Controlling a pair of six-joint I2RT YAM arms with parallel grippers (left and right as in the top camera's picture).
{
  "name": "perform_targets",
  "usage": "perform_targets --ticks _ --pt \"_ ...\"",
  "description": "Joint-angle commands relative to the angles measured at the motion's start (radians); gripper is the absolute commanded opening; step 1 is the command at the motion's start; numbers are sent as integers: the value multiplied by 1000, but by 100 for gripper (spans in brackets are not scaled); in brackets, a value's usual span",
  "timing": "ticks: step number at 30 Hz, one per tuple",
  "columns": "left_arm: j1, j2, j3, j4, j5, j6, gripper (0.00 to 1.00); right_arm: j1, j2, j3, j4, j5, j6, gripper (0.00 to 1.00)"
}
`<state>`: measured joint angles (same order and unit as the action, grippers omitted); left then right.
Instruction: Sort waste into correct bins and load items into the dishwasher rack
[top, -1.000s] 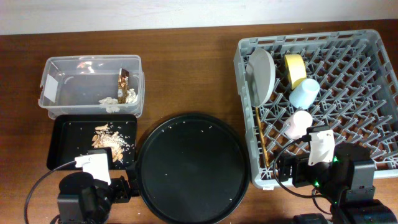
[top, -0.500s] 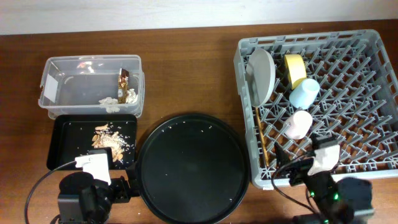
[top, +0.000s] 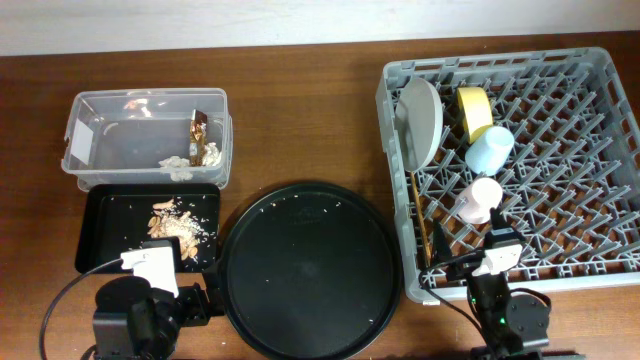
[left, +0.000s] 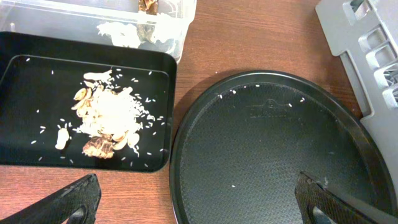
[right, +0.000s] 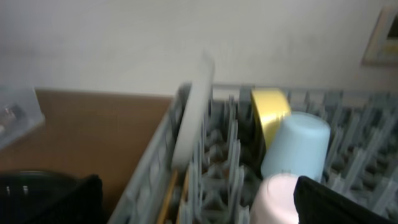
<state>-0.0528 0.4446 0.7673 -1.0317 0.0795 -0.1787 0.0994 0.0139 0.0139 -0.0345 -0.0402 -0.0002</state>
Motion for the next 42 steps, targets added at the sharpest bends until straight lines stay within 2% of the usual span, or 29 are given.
perform_targets --ticks 1,25,30,34,37,42 --pt "1 -6 -5 1 11 9 99 6 -11 -8 -45 34 0 99" --pt "1 -6 -5 2 11 9 99 6 -10 -8 -45 34 0 99" --pt "1 -56 -55 10 0 9 99 6 -10 -8 -45 34 0 99" --pt "1 -195 -257 240 0 9 99 6 -10 -8 -45 34 0 99" --pt "1 -310 -449 518 11 8 99 6 -10 -8 -45 34 0 99" --pt "1 -434 -670 936 2 10 99 6 -10 -8 -45 34 0 99"
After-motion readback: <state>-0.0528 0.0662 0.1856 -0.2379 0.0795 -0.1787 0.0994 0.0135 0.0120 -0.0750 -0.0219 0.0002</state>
